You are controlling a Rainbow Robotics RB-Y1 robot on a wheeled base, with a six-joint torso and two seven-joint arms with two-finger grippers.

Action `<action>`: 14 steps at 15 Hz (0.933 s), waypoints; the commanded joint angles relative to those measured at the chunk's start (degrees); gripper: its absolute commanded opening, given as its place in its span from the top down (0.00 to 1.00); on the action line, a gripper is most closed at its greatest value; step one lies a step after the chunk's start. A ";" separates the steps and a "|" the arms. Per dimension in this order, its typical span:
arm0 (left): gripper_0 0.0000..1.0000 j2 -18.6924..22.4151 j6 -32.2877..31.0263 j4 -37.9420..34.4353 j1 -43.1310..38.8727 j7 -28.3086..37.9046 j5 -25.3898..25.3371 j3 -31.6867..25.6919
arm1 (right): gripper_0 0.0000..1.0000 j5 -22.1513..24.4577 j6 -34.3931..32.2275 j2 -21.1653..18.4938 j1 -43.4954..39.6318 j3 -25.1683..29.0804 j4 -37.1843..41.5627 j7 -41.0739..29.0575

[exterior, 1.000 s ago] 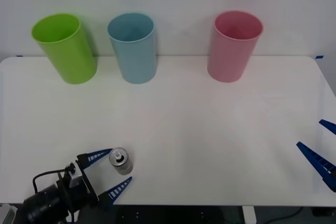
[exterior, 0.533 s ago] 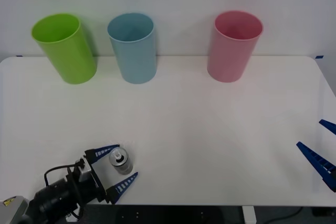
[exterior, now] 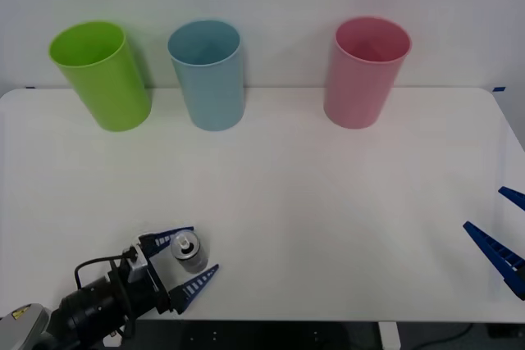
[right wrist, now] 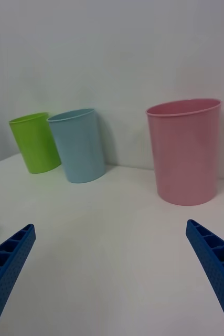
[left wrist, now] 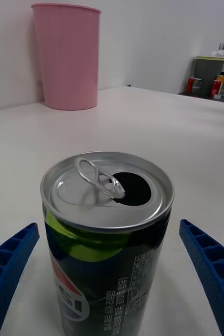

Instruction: Grasp the object on the table and drop it into the matching bin: aluminum can to the light blue bin, PET bottle to the pink bin.

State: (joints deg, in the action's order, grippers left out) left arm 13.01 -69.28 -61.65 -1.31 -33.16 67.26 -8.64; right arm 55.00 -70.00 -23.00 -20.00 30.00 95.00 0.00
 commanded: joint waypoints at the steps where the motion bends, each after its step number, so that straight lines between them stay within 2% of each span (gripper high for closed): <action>1: 0.94 -0.09 0.02 -0.05 -0.09 -0.42 -0.02 0.03 | 0.00 0.00 0.00 0.00 0.00 0.00 0.00 0.00; 3: 1.00 -0.17 0.20 -0.05 0.00 -0.42 -0.02 -0.06 | 0.00 0.00 0.00 0.00 0.00 0.00 0.00 0.00; 11: 1.00 -0.70 0.29 -0.05 0.70 -0.06 -0.64 -0.67 | 0.00 0.00 0.00 0.00 0.00 0.00 0.00 0.00; 14: 1.00 -0.70 0.29 -0.05 0.79 0.29 -4.33 -1.38 | 0.00 0.00 0.00 0.00 0.00 0.00 0.00 0.00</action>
State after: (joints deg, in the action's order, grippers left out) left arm 12.30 -69.00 -61.65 -0.47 -32.96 63.95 -9.68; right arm 55.00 -70.00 -23.00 -20.00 30.00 95.00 0.00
